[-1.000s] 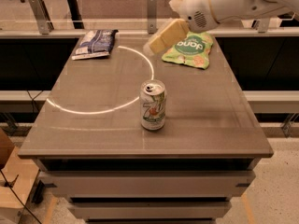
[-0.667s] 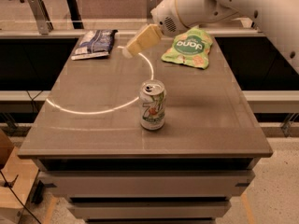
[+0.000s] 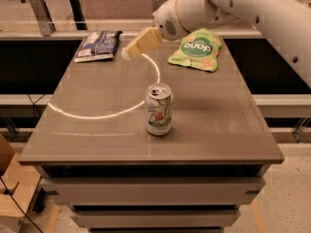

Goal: Pick blue chip bag

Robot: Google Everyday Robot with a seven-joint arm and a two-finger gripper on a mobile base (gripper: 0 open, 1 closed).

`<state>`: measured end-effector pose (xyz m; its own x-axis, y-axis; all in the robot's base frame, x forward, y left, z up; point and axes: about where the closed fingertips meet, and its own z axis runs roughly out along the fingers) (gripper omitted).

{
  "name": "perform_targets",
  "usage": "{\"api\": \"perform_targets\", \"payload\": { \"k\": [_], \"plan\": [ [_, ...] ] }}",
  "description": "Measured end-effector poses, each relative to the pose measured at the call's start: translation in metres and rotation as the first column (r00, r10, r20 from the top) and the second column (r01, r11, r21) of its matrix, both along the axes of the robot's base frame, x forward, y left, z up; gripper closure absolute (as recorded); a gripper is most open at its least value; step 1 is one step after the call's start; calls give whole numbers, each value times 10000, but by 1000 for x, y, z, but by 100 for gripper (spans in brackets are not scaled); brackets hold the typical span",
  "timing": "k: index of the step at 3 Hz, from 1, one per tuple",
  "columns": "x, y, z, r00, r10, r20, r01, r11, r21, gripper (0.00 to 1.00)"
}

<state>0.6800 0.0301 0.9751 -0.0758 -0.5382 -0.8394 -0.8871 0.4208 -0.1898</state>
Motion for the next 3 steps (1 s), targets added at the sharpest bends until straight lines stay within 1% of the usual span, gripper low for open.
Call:
{"api": "perform_targets", "payload": {
  "k": [1,2,3],
  "plan": [
    [18,24,-10,9999,-123,-29,124,9991,396,0],
    [37,49,-28,9994,-221,-251,240,9968,763,0],
    [54,69,-45,9981,-335,-519,397,9914,1243,0]
  ]
}}
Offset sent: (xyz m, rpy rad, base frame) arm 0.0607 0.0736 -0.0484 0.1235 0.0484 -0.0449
